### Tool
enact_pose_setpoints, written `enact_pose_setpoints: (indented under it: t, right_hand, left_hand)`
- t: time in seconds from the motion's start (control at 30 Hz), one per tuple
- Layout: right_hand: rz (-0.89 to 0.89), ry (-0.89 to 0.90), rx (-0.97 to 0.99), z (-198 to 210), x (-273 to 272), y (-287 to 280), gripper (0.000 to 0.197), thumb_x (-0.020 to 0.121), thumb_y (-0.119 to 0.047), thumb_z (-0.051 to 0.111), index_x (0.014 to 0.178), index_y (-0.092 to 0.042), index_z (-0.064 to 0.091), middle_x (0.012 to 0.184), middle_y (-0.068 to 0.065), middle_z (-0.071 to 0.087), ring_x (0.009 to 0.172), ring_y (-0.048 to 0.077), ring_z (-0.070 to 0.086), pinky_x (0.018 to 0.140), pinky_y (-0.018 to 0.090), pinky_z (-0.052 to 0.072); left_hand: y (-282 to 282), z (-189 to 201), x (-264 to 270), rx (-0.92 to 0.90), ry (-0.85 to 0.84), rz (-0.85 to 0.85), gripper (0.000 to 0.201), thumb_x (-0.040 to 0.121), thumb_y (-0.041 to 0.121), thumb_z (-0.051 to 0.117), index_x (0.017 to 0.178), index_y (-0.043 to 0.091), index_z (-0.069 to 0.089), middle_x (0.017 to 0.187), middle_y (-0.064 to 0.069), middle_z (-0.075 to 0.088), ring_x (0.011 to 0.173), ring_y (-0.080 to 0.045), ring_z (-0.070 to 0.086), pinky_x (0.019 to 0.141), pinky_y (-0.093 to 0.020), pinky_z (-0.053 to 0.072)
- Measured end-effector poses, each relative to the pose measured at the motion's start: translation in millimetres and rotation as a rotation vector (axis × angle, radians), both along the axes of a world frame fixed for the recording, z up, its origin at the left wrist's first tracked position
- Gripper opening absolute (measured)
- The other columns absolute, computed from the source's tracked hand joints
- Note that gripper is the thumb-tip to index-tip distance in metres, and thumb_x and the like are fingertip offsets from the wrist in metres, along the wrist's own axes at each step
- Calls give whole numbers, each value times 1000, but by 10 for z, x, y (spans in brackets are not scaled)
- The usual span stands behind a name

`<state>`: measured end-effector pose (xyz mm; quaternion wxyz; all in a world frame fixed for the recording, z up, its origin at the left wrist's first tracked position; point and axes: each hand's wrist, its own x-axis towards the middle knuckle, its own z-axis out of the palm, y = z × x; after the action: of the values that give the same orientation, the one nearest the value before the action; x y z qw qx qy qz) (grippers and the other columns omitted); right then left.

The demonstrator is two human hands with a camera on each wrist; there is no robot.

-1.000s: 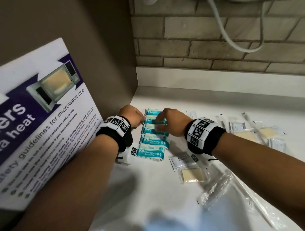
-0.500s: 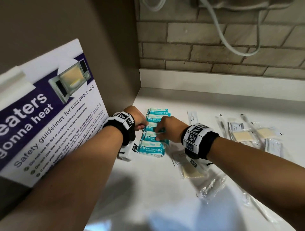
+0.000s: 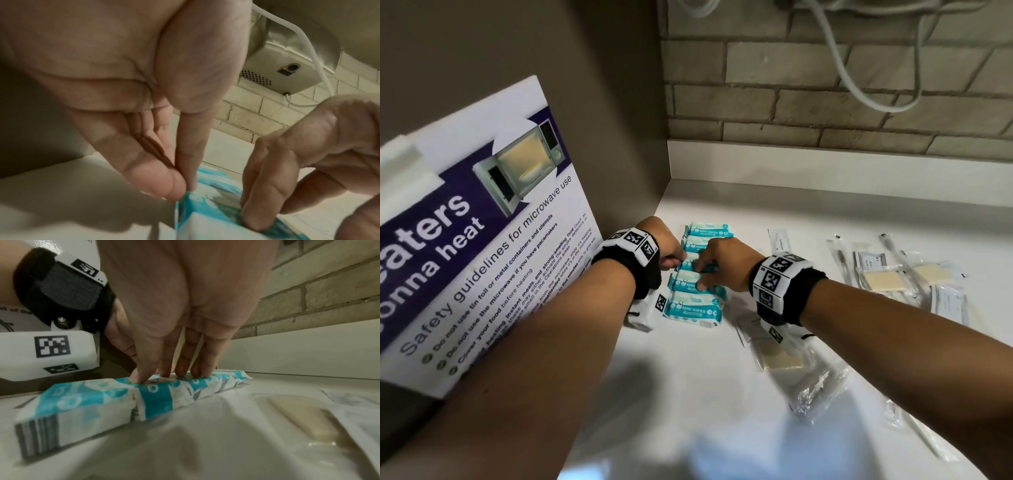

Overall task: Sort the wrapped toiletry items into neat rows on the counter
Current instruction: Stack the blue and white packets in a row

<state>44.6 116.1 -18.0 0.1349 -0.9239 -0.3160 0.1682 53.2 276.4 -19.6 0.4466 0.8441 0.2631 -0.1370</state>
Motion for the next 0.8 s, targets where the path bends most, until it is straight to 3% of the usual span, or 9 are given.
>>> enact_pose_setpoints:
  t: [0.2, 0.3, 0.4, 0.47, 0.53, 0.8]
  right_hand:
    - [66, -26, -21, 29, -39, -16, 40, 86, -33, 69, 122, -17, 67, 122, 3, 63, 112, 21, 57, 96, 33, 47]
    - [188, -63, 47, 67, -145, -55, 38, 87, -39, 66, 119, -18, 67, 117, 3, 62, 105, 19, 56, 92, 28, 45]
    - [312, -24, 19, 68, -263, -76, 40, 83, -37, 70, 118, -18, 68, 116, 3, 65, 104, 18, 58, 94, 29, 46]
    - [347, -14, -45, 27, -295, -71, 43, 80, -33, 74, 119, -16, 68, 115, 5, 65, 107, 23, 58, 94, 31, 47]
    - [343, -10, -71, -5, -293, -78, 44, 79, -30, 75, 120, -16, 67, 116, 7, 63, 109, 25, 57, 95, 33, 47]
    - [324, -2, -43, -43, -269, -39, 46, 80, -30, 75, 122, -16, 67, 123, 4, 63, 115, 24, 57, 99, 35, 46]
  left_hand:
    - [26, -26, 40, 109, -12, -82, 22, 72, 12, 81, 86, -3, 74, 84, -20, 75, 66, -28, 66, 83, -44, 57]
    - [-8, 25, 72, 132, -110, -176, 32, 74, 12, 79, 104, 5, 72, 108, -16, 71, 93, -29, 70, 87, -40, 57]
    - [-56, 77, 114, 190, -120, -379, 64, 77, 10, 80, 136, 17, 56, 138, -4, 55, 111, -17, 57, 91, -20, 42]
    - [-87, 97, 117, 336, -67, -565, 76, 79, 16, 78, 146, 23, 43, 156, -3, 34, 131, -18, 45, 100, -19, 32]
    - [-92, 92, 125, 478, -9, -689, 80, 83, 24, 75, 151, 26, 34, 163, -3, 15, 144, -23, 28, 109, -23, 25]
    - [-79, 65, 159, 563, 6, -766, 71, 86, 32, 72, 148, 30, 37, 162, 1, 16, 141, -23, 34, 110, -25, 25]
